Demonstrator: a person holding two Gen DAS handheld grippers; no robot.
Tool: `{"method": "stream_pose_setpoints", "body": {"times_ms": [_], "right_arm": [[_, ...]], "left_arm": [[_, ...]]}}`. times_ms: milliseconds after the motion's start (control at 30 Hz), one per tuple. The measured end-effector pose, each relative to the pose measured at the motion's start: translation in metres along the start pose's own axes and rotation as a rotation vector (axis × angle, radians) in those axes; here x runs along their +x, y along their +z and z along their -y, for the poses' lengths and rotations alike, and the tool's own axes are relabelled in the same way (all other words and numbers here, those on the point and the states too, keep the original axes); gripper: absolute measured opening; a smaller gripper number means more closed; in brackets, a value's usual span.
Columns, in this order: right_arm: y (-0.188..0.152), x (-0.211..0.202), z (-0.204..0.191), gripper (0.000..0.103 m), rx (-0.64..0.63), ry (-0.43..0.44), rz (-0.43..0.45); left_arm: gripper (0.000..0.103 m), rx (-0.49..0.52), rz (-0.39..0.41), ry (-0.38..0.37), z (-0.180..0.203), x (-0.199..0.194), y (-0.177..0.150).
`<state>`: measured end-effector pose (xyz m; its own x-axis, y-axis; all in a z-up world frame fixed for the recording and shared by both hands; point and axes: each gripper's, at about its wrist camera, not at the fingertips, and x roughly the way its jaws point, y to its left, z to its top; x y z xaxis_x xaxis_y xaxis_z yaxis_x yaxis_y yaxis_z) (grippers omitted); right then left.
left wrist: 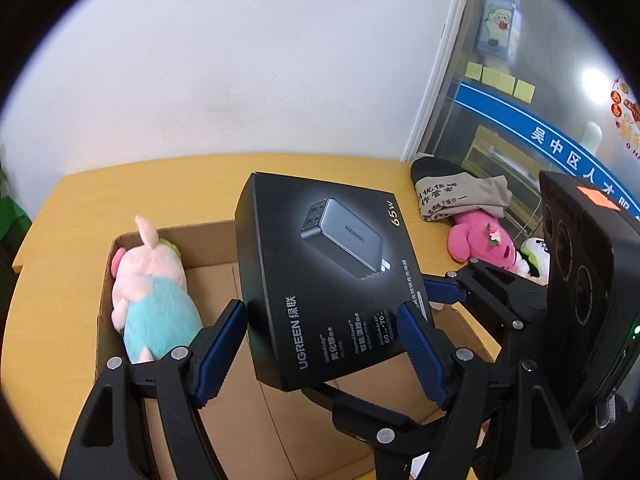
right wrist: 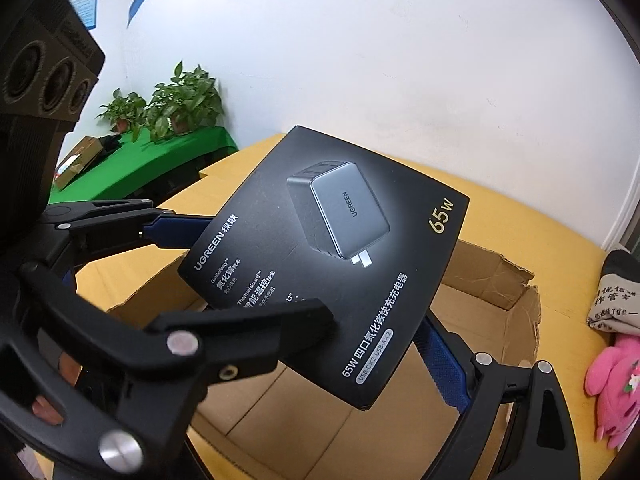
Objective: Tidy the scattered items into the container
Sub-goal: 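Carry the held charger box toward the cardboard box with both grippers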
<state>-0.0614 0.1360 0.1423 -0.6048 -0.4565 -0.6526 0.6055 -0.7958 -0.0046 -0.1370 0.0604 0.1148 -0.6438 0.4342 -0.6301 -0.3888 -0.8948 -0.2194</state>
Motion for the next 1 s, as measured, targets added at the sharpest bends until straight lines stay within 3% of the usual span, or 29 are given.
{"method": "stream_pose_setpoints", "body": {"times_ms": [533, 1000], "right_arm": [[0.014, 0.038, 0.033, 0.096, 0.023, -0.023, -0.035], [0.029, 0.085, 0.064, 0.096, -0.003, -0.01, -0.088]], "left_arm": [[0.077, -0.021, -0.028, -0.022, -0.014, 0.044, 0.02], [0.077, -0.038, -0.099, 0.018, -0.034, 0.086, 0.039]]}}
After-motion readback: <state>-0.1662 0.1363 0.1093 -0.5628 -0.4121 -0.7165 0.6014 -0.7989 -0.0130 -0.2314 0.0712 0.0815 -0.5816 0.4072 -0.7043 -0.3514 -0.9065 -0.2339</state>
